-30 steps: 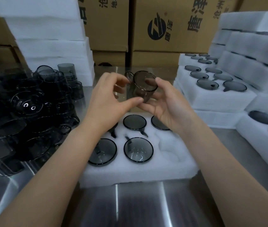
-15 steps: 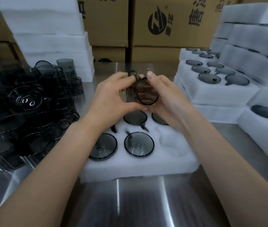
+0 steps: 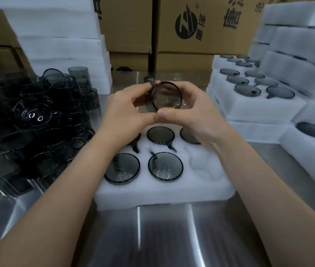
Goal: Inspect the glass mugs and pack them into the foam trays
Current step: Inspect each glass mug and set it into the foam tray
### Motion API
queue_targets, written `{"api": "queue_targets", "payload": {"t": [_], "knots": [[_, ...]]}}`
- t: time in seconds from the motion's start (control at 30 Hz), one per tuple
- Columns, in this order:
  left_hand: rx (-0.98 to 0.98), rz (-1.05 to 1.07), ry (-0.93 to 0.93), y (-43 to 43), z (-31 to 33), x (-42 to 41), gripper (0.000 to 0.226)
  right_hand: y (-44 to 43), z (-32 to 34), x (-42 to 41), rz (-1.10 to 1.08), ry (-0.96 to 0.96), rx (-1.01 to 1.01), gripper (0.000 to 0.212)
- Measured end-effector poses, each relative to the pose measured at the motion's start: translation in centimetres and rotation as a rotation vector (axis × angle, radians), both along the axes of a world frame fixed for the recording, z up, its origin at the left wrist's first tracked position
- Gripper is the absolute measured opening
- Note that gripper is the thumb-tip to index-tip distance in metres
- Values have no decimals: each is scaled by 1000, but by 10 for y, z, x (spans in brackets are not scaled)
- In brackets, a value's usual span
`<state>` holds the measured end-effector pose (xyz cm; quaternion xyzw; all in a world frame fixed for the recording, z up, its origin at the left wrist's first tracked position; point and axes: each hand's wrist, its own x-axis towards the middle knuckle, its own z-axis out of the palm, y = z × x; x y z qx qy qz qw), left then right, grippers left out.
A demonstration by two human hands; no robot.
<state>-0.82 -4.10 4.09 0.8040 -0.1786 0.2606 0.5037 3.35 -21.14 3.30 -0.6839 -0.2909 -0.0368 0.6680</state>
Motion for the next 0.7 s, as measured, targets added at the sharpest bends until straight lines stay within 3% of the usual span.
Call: {"api": "queue_targets", "payload": {"t": [0.1,0.2,0.37,0.47,0.57,0.7], "knots": [[-75,-61,30,3,-1,3,56,-2,2,-2,192,117,138,47],[-102,-101,40,4,-2,3,58,-5,3,-2,250,160,171,43],[-113,-100,31,3,-1,2,64,-3,6,-4,194,221,262,20],[-94,-57,-4,0,-2,-1,61,-1,8,-6,122,247,299,20],[-35,-31,-1,0,-2,-2,56,-2,9,-7,117,267,358,19],[83,-78,39,-4,0,-4,67,-3,9,-7,123,272,355,2]]}}
